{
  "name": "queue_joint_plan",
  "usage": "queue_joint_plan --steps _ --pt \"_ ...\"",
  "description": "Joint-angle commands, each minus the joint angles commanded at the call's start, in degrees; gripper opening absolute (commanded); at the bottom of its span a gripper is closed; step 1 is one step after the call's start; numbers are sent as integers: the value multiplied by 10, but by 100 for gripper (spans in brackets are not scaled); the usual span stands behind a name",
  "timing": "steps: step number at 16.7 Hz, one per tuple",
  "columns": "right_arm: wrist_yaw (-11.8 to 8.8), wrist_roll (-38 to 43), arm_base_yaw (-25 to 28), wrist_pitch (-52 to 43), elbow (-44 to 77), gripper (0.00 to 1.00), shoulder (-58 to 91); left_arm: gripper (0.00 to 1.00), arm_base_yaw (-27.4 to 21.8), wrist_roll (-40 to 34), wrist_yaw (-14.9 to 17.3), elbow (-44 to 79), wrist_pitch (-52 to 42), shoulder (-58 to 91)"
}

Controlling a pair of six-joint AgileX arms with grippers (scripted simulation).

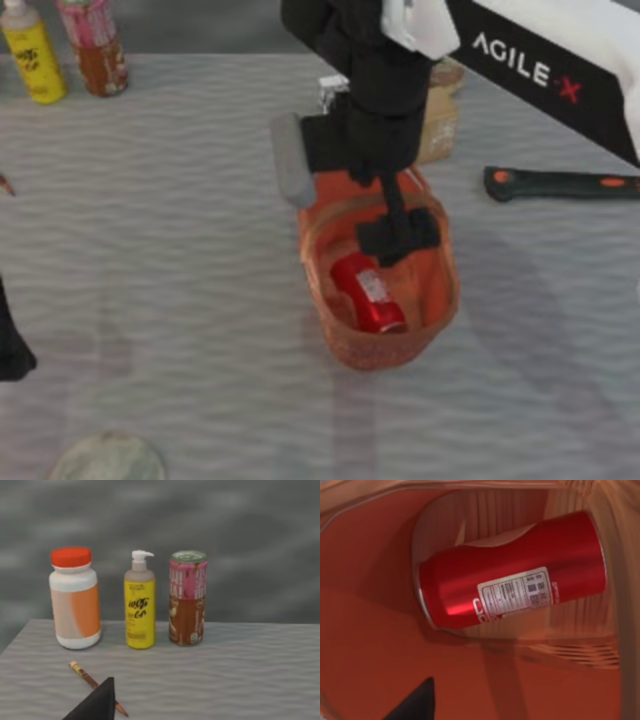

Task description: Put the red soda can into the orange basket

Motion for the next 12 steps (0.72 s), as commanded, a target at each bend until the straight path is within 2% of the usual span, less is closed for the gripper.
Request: queue_joint_plan --steps 1,12 --pt "0 0 0 0 0 100 0 100 0 0 0 0 0 0" --pt "0 0 0 0 0 17 0 100 0 0 0 0 0 0"
